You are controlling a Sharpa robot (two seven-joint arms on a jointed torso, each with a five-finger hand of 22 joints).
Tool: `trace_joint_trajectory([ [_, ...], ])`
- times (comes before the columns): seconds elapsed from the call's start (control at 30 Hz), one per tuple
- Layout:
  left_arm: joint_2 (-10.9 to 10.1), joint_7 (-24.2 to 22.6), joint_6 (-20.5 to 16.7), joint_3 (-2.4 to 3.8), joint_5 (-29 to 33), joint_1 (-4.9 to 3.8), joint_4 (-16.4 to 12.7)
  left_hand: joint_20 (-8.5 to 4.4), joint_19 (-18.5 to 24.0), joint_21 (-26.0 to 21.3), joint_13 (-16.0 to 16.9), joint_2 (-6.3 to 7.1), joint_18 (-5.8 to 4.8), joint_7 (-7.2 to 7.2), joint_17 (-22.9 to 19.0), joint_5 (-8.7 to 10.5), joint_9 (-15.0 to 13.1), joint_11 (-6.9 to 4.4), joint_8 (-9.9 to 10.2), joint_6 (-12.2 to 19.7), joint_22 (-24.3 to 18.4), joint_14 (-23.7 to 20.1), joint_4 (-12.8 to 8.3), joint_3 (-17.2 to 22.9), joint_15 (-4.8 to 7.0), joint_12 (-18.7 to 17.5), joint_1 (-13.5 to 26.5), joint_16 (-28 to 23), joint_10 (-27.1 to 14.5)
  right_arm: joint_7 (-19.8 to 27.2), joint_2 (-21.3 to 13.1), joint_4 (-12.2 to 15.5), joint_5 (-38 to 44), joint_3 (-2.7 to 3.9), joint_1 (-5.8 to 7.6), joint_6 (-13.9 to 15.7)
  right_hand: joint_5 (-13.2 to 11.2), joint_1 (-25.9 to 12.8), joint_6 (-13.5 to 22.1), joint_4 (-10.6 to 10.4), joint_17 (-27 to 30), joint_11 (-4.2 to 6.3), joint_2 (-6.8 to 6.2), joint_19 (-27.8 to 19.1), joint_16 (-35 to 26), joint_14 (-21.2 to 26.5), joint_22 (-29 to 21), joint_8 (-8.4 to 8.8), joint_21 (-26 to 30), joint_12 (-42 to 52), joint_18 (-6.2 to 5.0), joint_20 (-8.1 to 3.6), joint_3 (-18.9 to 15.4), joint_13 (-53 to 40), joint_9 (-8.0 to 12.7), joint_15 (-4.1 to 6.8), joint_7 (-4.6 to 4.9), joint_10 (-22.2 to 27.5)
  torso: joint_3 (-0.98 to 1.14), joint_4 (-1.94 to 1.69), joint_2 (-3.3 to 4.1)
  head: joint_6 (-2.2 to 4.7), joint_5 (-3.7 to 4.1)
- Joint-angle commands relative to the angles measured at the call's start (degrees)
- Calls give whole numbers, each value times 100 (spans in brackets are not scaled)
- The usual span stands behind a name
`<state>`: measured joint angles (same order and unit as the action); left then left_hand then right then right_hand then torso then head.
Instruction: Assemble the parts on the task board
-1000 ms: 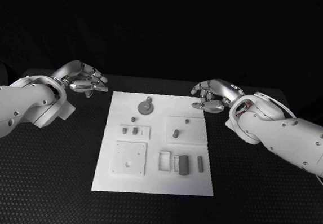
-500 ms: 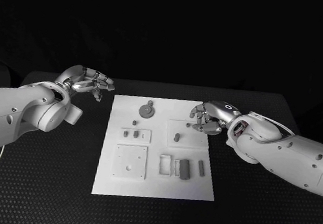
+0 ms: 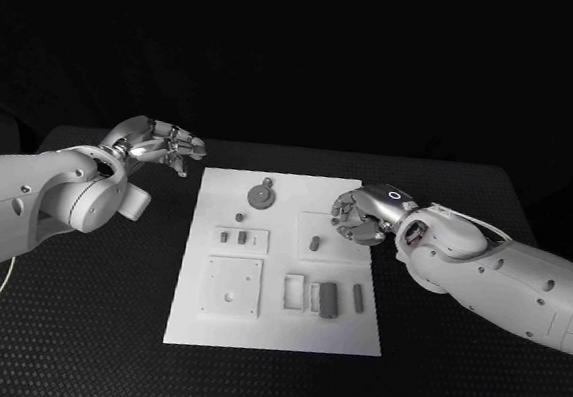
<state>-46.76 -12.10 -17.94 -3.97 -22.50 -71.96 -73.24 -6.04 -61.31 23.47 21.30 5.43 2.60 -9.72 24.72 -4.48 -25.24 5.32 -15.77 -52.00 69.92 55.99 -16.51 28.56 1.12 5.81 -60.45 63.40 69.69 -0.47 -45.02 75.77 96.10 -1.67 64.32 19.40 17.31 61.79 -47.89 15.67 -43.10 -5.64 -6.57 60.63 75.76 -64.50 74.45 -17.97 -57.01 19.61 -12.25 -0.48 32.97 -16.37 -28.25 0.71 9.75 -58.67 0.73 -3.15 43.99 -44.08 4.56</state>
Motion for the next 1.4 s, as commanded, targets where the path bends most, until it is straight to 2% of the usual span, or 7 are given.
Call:
trace_joint_trajectory([
  [0.03,9,-85,111,4,105,-4,-11,-13,7,-28,10,-19,133,14,-6,29,2,-17,-36,5,-9,-7,2,-35,-29,-37,25,-35,-42,-89,61,-64,220,1,-4,-75,5,20,4,47,-12,-64,-39,40,-4,-9,8,27,-22,-111,-275,-8,-5,41,18,-61,48,-4,-1,7,0,-24,-16],
  [0.4,41,-83,123,3,105,-4,-13,-20,-12,-41,27,-23,127,4,-3,28,10,-15,-25,29,-20,10,4,-53,-29,-44,24,-38,-54,-112,280,-365,276,-24,-14,-148,5,50,39,53,-30,-75,-14,30,-6,12,18,50,5,-396,-275,7,-15,127,47,-73,50,-115,-8,-18,3,-62,-36],
  [0.53,36,-78,121,3,105,-4,-14,-22,-17,-43,31,-24,126,1,-2,27,11,-14,-23,35,-22,13,5,-57,-29,-47,25,-39,-58,-121,305,-410,314,-28,-14,-165,6,68,29,60,-33,-70,16,27,-6,16,21,44,9,-428,-275,8,-12,131,49,-67,46,-151,-5,1,0,-71,-57],
  [0.8,32,-66,120,3,105,-5,-27,-24,-24,-50,39,-24,123,-3,-1,27,14,-13,-20,43,-26,17,6,-66,-30,-51,28,-41,-65,-125,371,-481,337,-41,-16,-201,6,155,-45,85,-43,-52,136,24,-4,19,38,6,11,-486,-275,6,-5,111,44,-51,37,-307,1,15,-1,-77,-81],
  [1.03,37,-65,133,3,105,-5,-20,-26,-28,-54,44,-26,122,-6,0,25,16,-12,-16,51,-29,20,6,-71,-30,-54,28,-44,-70,-124,436,-547,374,-54,-19,-231,7,181,-140,88,-50,-9,295,34,1,-1,56,-38,6,-523,-275,6,-17,67,38,-10,20,-462,5,6,1,-91,-87],
  [1.13,40,-57,139,3,105,-5,-16,-27,-29,-57,47,-27,121,-7,0,23,17,-12,-14,55,-31,21,5,-72,-30,-55,27,-45,-72,-123,445,-544,403,-66,-19,-241,7,197,-237,93,-53,43,337,40,-2,-14,69,-84,2,-493,-275,2,-34,-4,23,39,-18,-613,5,5,0,-92,-87],
  [1.4,48,-32,153,3,105,-5,-7,-28,-33,-63,53,-27,120,-10,1,19,19,-10,-13,60,-34,23,3,-76,-31,-60,22,-48,-81,-117,456,-525,403,-79,-19,-302,8,212,-295,93,-52,69,337,42,-11,-25,76,-107,4,-500,-275,-1,-44,-59,16,64,-43,-679,1,13,0,-117,-93],
])
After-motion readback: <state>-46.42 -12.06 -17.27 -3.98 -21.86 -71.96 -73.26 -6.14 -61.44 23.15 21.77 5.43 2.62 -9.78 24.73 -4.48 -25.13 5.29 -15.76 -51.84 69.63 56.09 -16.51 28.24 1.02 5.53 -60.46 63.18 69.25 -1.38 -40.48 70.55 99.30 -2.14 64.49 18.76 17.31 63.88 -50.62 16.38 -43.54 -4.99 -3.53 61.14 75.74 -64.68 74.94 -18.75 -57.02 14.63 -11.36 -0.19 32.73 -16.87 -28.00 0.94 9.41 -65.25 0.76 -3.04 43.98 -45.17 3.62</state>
